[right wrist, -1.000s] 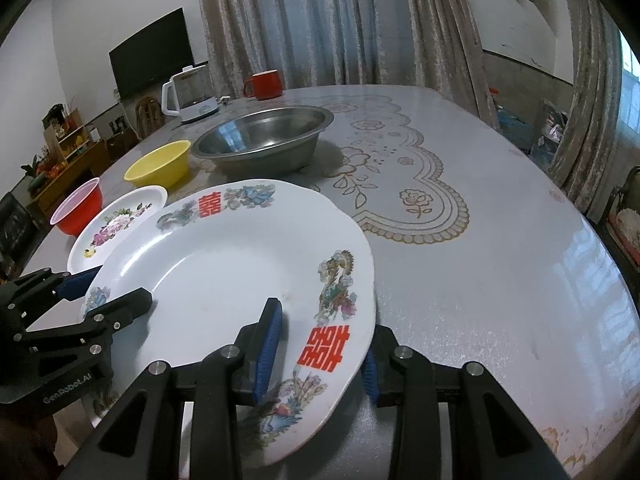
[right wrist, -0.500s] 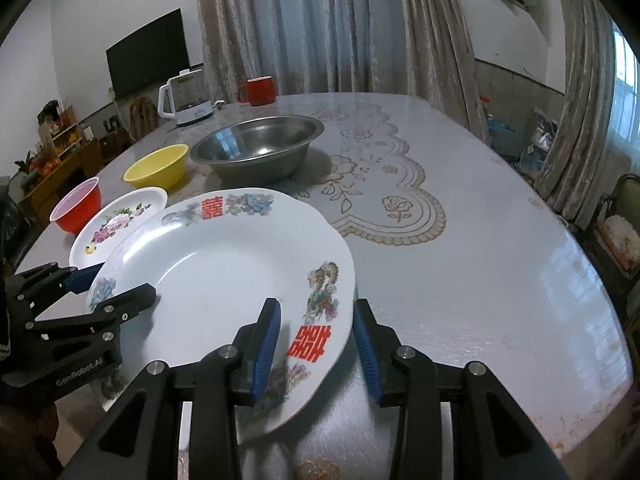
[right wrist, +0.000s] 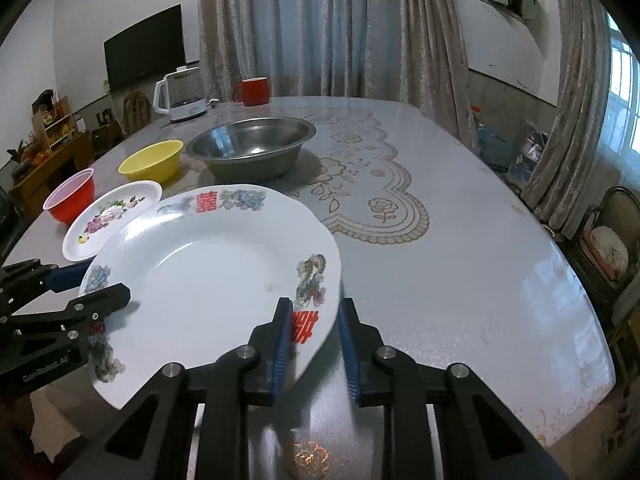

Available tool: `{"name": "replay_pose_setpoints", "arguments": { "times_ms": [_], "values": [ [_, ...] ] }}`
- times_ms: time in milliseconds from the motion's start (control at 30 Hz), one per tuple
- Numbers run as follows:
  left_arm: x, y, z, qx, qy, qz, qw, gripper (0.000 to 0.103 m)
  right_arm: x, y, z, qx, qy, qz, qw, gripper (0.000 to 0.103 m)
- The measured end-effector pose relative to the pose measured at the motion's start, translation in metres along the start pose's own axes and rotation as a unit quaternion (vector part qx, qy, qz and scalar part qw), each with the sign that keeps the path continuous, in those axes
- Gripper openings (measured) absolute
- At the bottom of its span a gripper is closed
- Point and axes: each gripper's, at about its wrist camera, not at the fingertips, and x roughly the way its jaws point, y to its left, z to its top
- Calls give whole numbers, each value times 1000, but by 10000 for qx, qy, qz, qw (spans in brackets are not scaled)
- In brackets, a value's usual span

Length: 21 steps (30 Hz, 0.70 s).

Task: Organize plates and bowls
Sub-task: 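Lower the large white plate onto the teal plate and open both grippers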

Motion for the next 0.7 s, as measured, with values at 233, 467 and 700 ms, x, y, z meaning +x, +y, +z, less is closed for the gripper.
{"name": "replay_pose_setpoints", "arguments": {
  "times_ms": [233, 467, 700],
  "values": [
    [3, 0, 1, -33, 1, -39, 10000, 44, 5, 1, 2, -33, -27, -55, 10000, 23],
    [-5, 6, -1, -110, -63, -98, 9999, 54, 6, -1, 3, 205, -19, 52, 9998, 28],
    [-29, 38, -5, -633, -367, -75, 9973, 75, -11, 5, 8, 254, -377, -271, 9986, 30]
  ]
}}
